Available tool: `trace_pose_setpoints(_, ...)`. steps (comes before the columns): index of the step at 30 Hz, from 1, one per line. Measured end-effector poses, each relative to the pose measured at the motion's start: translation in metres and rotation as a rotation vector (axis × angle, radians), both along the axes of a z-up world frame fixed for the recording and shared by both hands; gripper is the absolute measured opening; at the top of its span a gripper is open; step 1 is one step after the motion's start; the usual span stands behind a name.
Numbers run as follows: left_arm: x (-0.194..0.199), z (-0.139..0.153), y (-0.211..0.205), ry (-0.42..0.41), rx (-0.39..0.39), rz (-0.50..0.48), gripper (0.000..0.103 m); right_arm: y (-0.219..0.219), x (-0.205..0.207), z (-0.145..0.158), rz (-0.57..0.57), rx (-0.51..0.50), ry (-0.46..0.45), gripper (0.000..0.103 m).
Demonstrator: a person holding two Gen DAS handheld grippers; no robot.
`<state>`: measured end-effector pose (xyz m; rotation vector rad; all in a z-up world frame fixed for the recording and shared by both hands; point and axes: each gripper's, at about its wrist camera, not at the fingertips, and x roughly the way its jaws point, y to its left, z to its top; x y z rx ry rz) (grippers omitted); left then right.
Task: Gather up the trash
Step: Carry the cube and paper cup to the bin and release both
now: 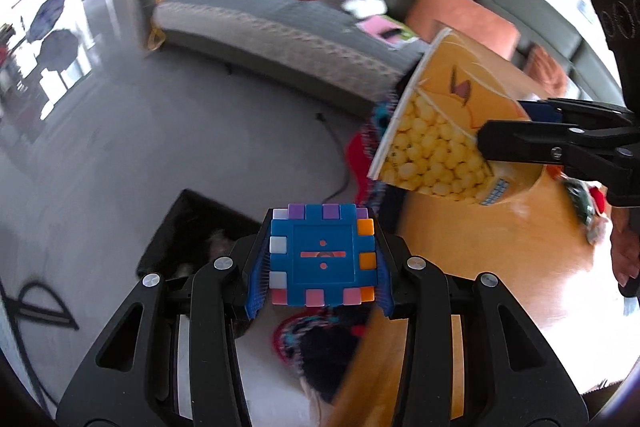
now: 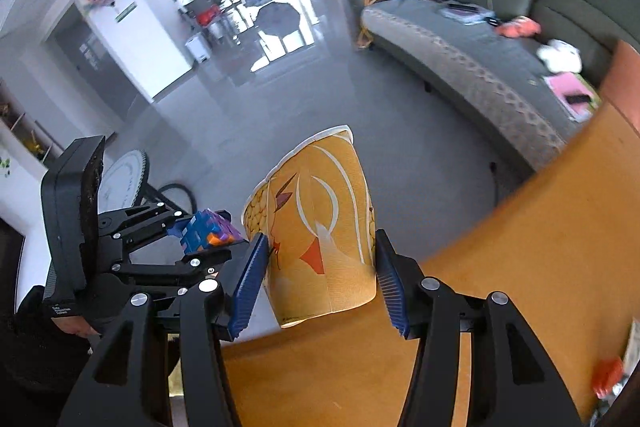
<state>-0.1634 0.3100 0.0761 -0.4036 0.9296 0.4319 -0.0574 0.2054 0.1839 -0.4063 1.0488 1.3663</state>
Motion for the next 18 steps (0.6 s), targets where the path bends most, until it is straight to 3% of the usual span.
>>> trace_pose_setpoints(8, -0.052, -0.022, 0.068, 0.081, 0.007, 0.180, 0.041, 0.081, -0.045, -0.011, 0.081, -0.038, -0.007, 0.058)
trace_pose_setpoints(9, -0.058, -0.025, 0.079, 0.094, 0.002, 0.199, 0.043, 0.093, -0.049, -0.014, 0.081, -0.059, -0.008, 0.065)
trace_pose_setpoints(10, -0.061, -0.028, 0.088, 0.112, -0.003, 0.216, 0.064, 0.104, -0.052, -0.017, 0.082, -0.069, -0.010, 0.070)
trace_pose_setpoints(11, -0.064, -0.031, 0.099, 0.144, 0.008, 0.251, 0.096, 0.114, -0.054, -0.018, 0.081, -0.074, -0.018, 0.076)
trace_pose_setpoints(18, -0.074, -0.023, 0.131, 0.134, 0.055, 0.328, 0.097, 0.139, -0.062, -0.021, 0.085, -0.074, -0.048, 0.076)
